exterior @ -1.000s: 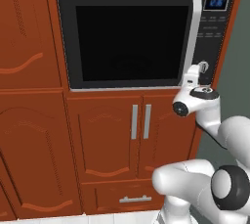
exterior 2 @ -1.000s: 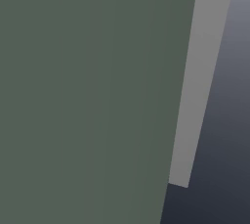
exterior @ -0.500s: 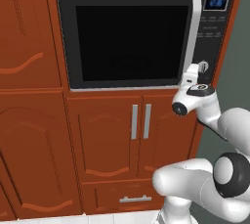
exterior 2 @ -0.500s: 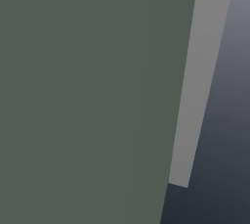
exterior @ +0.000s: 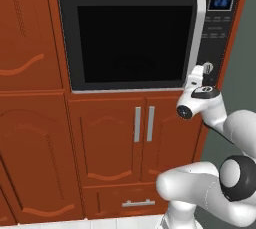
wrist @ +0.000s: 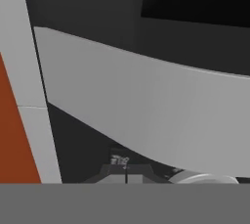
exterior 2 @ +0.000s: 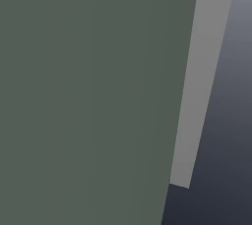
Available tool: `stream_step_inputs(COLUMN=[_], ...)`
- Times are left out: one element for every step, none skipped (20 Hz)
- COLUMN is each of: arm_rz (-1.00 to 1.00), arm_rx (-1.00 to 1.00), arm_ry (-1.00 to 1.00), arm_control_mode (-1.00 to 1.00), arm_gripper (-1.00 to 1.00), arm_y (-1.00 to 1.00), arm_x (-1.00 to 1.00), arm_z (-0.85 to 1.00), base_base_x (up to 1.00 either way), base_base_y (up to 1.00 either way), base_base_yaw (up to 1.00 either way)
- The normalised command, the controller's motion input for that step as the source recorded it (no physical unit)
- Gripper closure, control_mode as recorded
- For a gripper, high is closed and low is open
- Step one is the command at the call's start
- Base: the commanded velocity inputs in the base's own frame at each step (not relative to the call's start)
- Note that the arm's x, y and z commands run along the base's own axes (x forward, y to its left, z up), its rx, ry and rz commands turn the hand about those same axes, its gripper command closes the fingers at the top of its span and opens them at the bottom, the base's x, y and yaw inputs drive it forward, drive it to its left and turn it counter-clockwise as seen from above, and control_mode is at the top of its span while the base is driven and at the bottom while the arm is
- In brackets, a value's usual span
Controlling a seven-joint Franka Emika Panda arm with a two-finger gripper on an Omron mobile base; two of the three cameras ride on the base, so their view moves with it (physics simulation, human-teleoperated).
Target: Pick the chicken drumstick from the counter and place it in the microwave. Then turn on the microwave.
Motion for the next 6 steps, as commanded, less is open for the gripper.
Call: stream_step_inputs(arm_rz=[0.0, 0.0, 0.0, 0.0, 0.0, 0.0], arm_rx=[0.0, 0.0, 0.0, 0.0, 0.0, 0.0], arm_ry=[0.0, 0.0, 0.0, 0.0, 0.0, 0.0], arm_control_mode=[-1.0, -1.0, -1.0, -1.0, -1.0, -1.0], arm_gripper=[1.0, 1.0, 1.0, 1.0, 1.0, 1.0], arm_y=[0.0, 0.0, 0.0, 0.0, 0.0, 0.0], arm_x=[0.18, 0.07, 0.0, 0.0, 0.0, 0.0], arm_z=[0.0, 0.0, 0.0, 0.0, 0.0, 0.0], base_base_x=[0.0, 0.0, 0.0, 0.0, 0.0, 0.0], base_base_y=[0.0, 0.0, 0.0, 0.0, 0.0, 0.0], base_base_yaw=[0.0, 0.0, 0.0, 0.0, 0.0, 0.0])
